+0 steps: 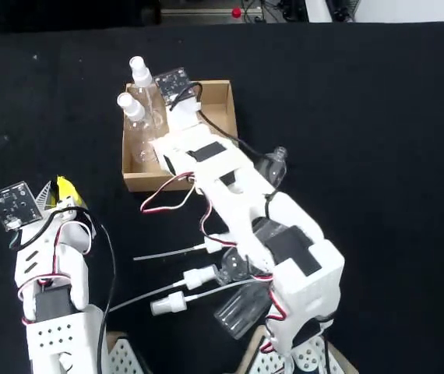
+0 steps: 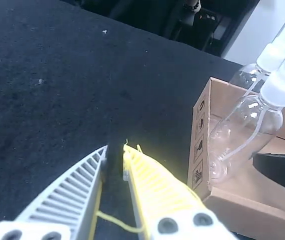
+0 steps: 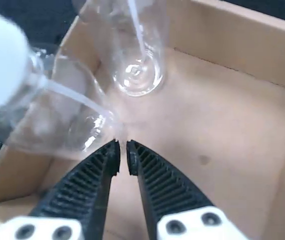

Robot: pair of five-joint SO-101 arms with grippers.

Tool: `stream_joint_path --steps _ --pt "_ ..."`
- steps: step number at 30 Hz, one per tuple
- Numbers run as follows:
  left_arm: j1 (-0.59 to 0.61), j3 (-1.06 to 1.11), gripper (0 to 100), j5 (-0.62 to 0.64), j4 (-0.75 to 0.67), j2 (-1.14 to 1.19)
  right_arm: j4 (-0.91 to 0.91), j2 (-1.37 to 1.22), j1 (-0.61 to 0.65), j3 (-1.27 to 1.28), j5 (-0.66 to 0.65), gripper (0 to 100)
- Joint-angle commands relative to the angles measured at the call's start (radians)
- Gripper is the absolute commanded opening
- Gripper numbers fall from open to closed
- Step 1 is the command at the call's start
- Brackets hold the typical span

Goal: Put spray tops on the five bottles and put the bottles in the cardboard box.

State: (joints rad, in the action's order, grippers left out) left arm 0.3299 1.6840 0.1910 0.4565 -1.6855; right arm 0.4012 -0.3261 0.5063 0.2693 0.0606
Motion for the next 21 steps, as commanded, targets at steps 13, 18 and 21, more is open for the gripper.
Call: stream_joint_path --steps 13,18,21 --pt "0.002 0.024 4 0.006 0.005 -0.015 0.06 0.183 0.005 0.039 0.0 1.0" --pt "0.002 0.024 4 0.006 0.005 -0.015 0.143 0.269 0.032 0.064 0.14 1.0" --pt "0.002 0.024 4 0.006 0.005 -0.015 0.161 0.288 0.066 0.064 0.218 1.1"
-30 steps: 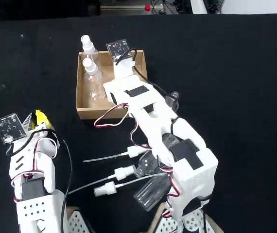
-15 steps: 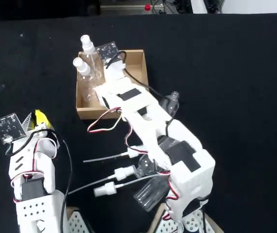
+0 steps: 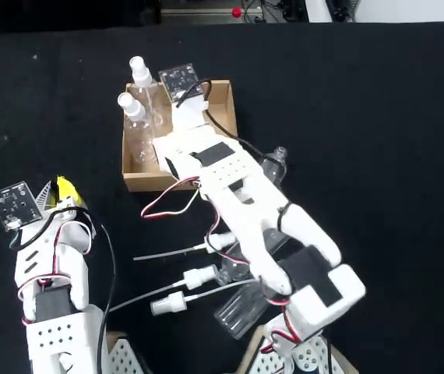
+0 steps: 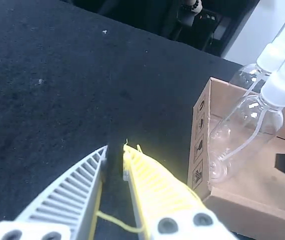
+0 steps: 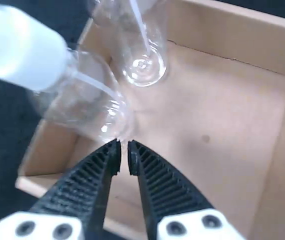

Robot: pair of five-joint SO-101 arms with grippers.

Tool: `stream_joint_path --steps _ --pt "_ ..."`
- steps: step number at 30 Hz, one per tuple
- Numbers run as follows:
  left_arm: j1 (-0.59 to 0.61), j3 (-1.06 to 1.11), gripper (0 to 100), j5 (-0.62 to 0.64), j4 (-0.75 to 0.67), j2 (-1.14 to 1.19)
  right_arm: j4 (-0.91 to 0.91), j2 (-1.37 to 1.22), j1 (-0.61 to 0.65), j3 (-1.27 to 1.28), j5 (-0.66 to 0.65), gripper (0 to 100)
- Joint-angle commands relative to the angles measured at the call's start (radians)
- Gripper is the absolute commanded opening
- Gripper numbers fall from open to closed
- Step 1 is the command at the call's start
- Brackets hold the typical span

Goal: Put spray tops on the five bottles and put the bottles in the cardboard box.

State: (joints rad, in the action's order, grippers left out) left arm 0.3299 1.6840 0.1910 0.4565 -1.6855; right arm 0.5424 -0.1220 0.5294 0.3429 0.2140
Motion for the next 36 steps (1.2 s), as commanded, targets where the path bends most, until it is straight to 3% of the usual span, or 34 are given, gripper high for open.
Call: stream_joint_path --steps 1,7,22,36 --pt "0.002 0.024 4 0.006 0.005 -0.015 0.026 0.082 0.054 -0.01 0.074 1.1" --pt "0.002 0.024 4 0.006 0.005 -0.015 0.046 0.056 0.117 -0.015 0.08 1.1" --pt "0.002 0.024 4 0.006 0.003 -0.015 -0.13 -0.059 0.112 -0.015 0.141 1.1" --pt "0.004 0.024 4 0.006 0.002 -0.015 -0.152 -0.061 0.11 -0.01 0.141 1.1"
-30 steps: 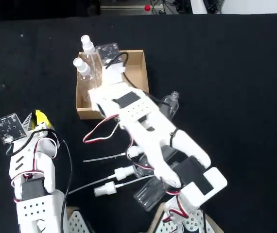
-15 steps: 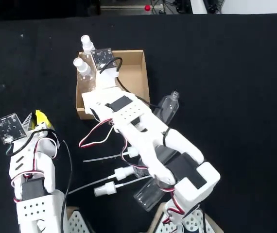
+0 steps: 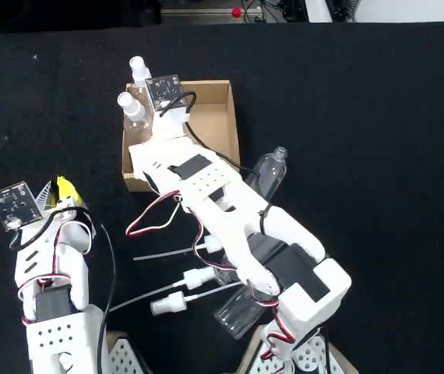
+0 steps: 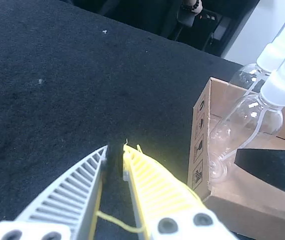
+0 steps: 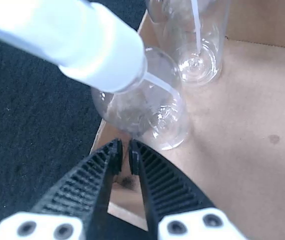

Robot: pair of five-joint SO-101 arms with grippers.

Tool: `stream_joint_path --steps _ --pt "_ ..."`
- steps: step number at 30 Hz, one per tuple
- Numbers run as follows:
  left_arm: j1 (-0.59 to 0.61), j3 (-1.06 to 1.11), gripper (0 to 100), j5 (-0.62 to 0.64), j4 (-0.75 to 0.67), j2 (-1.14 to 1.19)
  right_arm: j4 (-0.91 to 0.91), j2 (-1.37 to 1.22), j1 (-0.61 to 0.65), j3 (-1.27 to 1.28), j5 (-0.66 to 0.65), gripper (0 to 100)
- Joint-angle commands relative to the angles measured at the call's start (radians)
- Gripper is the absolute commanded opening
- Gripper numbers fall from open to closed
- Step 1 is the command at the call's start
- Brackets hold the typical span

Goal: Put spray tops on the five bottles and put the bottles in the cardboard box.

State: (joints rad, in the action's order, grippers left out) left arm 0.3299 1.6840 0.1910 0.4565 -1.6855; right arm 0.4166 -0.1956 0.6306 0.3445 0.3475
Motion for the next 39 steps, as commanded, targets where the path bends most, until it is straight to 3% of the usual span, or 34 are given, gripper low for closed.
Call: stream_joint_path --steps 1,39 --pt "0.004 0.024 4 0.006 0.002 -0.015 -0.025 0.013 0.011 -0.012 0.008 1.1" --pt "0.004 0.024 4 0.006 0.002 -0.015 -0.117 -0.097 -0.023 -0.07 0.015 1.1"
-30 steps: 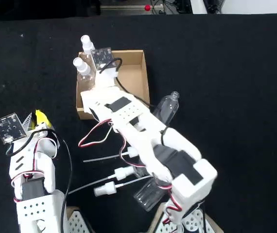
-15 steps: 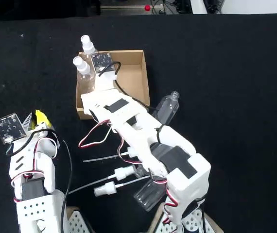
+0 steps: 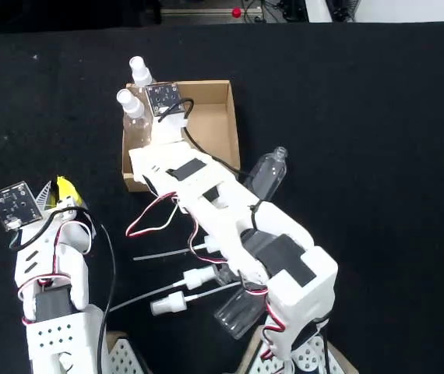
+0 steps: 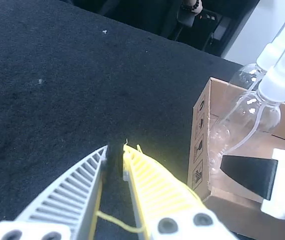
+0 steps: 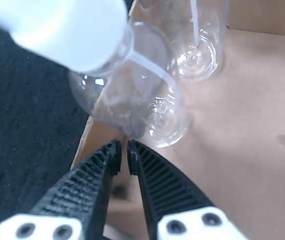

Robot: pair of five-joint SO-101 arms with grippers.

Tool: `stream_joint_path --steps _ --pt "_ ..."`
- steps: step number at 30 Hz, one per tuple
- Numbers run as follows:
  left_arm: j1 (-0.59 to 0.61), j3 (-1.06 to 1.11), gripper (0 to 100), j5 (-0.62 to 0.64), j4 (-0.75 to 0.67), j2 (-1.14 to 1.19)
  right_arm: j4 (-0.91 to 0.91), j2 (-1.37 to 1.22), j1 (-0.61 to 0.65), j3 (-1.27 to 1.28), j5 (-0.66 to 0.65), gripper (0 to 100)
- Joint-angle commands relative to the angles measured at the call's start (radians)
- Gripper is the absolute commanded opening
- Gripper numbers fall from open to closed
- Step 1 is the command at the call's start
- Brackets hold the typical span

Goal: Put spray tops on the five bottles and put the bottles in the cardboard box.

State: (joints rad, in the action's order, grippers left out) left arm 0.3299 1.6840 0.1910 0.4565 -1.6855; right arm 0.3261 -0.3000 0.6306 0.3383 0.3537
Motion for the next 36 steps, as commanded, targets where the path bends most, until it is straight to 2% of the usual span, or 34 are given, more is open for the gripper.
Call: stream_joint_path --steps 1,7,36 --pt "0.004 0.024 4 0.006 0.002 -0.015 -0.028 0.007 -0.023 -0.065 0.008 1.1" --pt "0.004 0.024 4 0.006 0.002 -0.015 -0.106 -0.041 -0.026 -0.065 0.003 1.1" --pt "0.002 0.024 4 0.006 0.0 -0.015 -0.118 -0.054 -0.028 -0.113 0.0 1.2"
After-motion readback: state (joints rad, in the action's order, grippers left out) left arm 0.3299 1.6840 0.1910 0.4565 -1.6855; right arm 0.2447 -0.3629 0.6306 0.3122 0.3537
